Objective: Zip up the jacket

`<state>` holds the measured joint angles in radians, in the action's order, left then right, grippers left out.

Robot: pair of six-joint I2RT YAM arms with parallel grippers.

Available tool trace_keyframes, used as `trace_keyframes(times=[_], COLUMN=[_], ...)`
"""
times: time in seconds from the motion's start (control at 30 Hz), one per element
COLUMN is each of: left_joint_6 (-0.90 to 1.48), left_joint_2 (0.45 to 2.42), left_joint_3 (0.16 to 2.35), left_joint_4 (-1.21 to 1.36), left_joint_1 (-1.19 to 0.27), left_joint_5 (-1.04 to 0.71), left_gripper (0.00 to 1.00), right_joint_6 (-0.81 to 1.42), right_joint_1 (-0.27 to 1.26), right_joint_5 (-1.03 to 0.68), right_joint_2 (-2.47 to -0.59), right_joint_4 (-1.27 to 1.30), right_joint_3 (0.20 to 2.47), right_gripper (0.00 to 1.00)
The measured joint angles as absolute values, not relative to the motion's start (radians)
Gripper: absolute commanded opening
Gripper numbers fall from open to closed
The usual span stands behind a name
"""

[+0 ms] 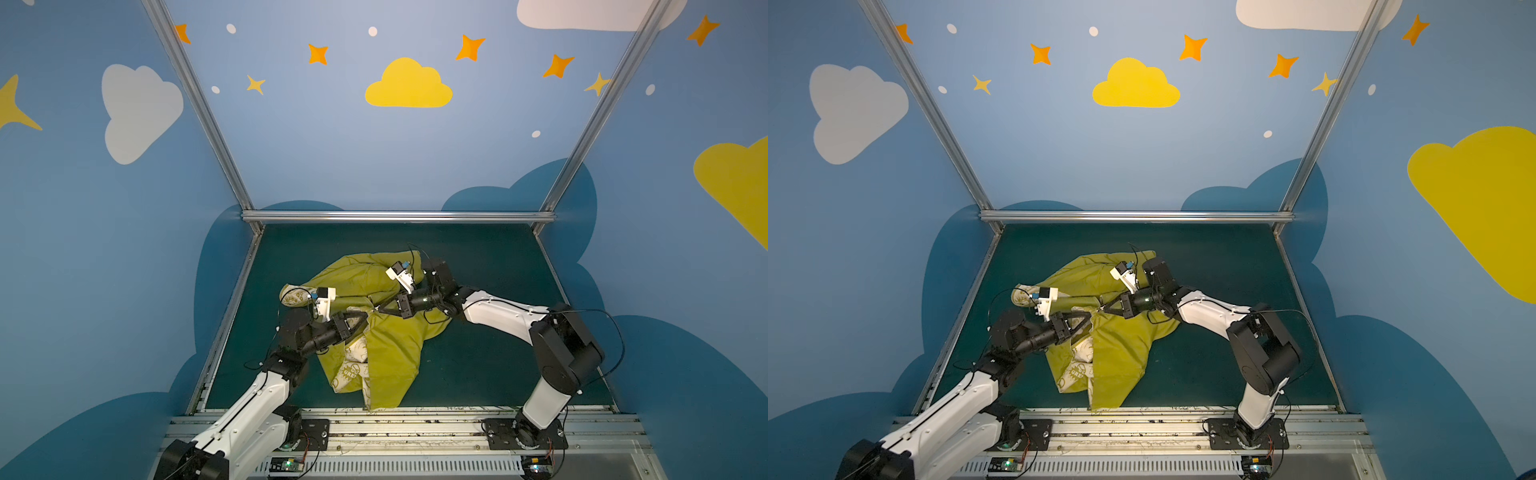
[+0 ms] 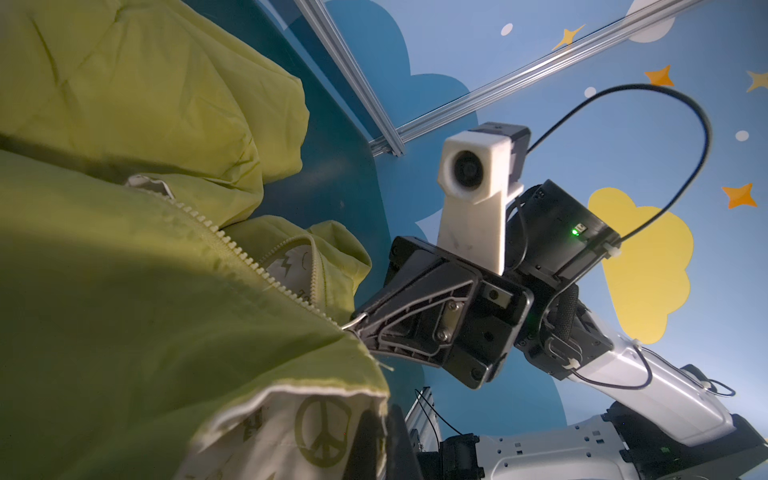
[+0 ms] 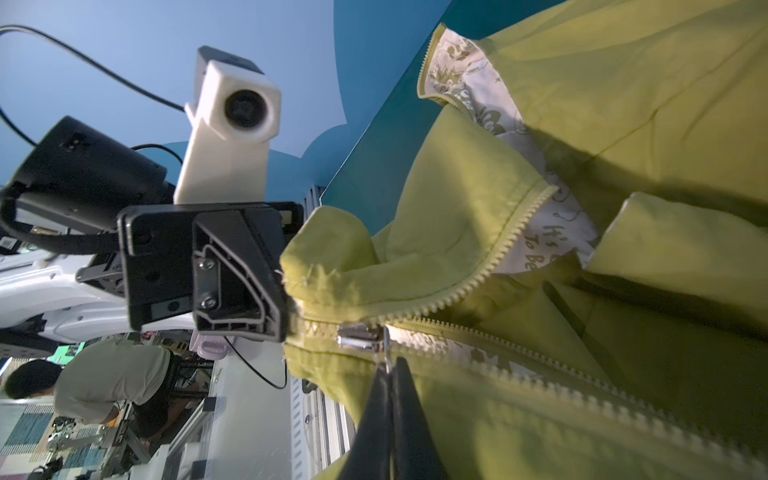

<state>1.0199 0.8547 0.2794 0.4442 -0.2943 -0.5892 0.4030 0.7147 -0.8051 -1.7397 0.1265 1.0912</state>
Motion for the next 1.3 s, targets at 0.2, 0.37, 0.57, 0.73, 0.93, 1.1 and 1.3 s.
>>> trace_keyframes(times=[0.2, 0.37, 0.57, 0.73, 0.93, 1.1, 1.3], left_joint_6=[1.008, 0.987, 0.958, 0.931, 0.899, 0.874, 0.875], left_joint_2=[0.820, 0.784, 0.786, 0.805, 0.829, 0.835, 0.719], left_joint_3=[0.277, 0.277, 0.279, 0.297, 0.334, 0.344, 0.317], left_joint_4=[0.430, 0.361, 0.289, 0.241, 0.225, 0.218, 0.172], left_joint_1=[-0.292, -0.290, -0.290, -0.304, -0.342, -0.363, -0.363], left_joint_5=[-0.583, -0.571, -0.564, -0.556, -0.549, -0.549, -0.506], left_gripper=[0.03, 0.29, 0.56, 0.60, 0.51, 0.20, 0.03], right_joint_6=[0.388, 0.381, 0.362, 0.339, 0.315, 0.309, 0.307], right_joint_1=[0.714, 0.712, 0.731, 0.770, 0.793, 0.794, 0.794], right_joint_5=[-0.750, -0.715, -0.679, -0.657, -0.636, -0.609, -0.574], right_joint_2=[-1.761, -1.763, -1.754, -1.721, -1.691, -1.685, -1.685], right_joint_4=[0.072, 0.037, 0.009, -0.023, -0.053, -0.077, -0.120], right_joint_3=[1.126, 1.129, 1.129, 1.129, 1.131, 1.137, 1.173], right_gripper=[0.00, 0.00, 0.00, 0.00, 0.00, 0.00, 0.00])
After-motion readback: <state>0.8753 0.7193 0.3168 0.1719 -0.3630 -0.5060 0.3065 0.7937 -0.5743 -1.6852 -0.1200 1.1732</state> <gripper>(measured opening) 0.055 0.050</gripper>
